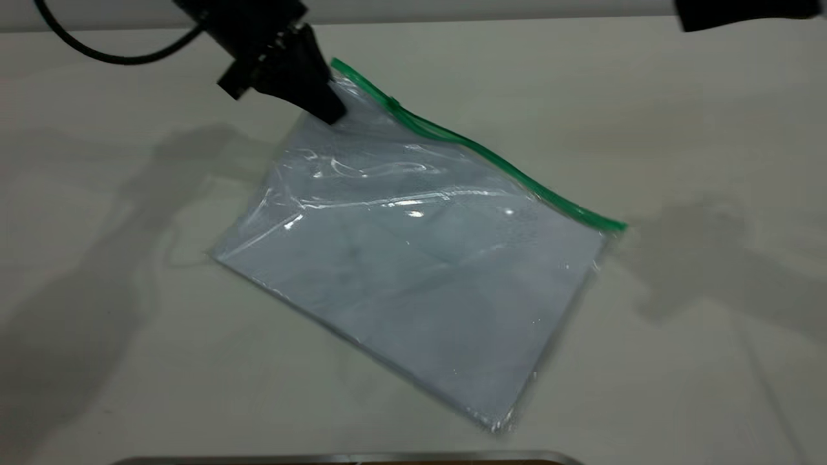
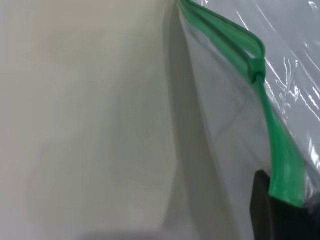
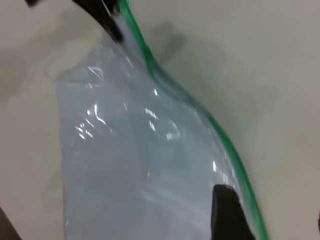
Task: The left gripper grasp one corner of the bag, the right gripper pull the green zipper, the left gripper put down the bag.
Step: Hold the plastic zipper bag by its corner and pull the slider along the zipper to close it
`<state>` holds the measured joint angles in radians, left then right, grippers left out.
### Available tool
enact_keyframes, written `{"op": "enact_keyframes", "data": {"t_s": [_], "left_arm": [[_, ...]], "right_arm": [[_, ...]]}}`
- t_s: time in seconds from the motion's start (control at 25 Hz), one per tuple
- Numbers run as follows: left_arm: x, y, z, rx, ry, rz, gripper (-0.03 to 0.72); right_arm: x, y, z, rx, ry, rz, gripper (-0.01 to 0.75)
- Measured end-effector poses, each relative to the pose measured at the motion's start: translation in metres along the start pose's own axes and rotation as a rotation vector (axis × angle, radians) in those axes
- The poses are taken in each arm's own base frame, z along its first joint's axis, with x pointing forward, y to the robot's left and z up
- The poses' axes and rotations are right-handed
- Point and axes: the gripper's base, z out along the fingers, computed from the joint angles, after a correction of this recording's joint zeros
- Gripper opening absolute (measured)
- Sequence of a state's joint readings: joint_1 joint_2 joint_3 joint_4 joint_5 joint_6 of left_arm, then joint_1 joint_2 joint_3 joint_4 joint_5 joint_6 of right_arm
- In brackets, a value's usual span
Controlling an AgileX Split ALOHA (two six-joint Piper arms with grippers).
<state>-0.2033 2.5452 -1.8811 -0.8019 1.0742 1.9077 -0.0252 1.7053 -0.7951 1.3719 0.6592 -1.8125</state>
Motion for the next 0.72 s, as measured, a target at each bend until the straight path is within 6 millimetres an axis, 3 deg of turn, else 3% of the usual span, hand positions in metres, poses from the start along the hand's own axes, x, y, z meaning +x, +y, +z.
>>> {"op": "enact_keyframes", "data": {"t_s": [0.32, 0.56, 0.72], "left_arm": [[-0.026, -0.001, 0.026, -0.009, 0.035, 0.137, 0.053], [-0.032, 0.002, 0.032, -0.051, 0.038, 0.169, 0.053], [-0.036, 0.003, 0.033, -0.063, 0.021, 0.187, 0.053]], "right_arm": [[-0.016, 0.002, 0.071, -0.105, 0.054, -0.111, 0.468], [-0.014, 0.016, 0.123, -0.174, 0.106, -0.164, 0.468], [-0.014, 0.02, 0.143, -0.2, 0.118, -0.186, 0.468]]}}
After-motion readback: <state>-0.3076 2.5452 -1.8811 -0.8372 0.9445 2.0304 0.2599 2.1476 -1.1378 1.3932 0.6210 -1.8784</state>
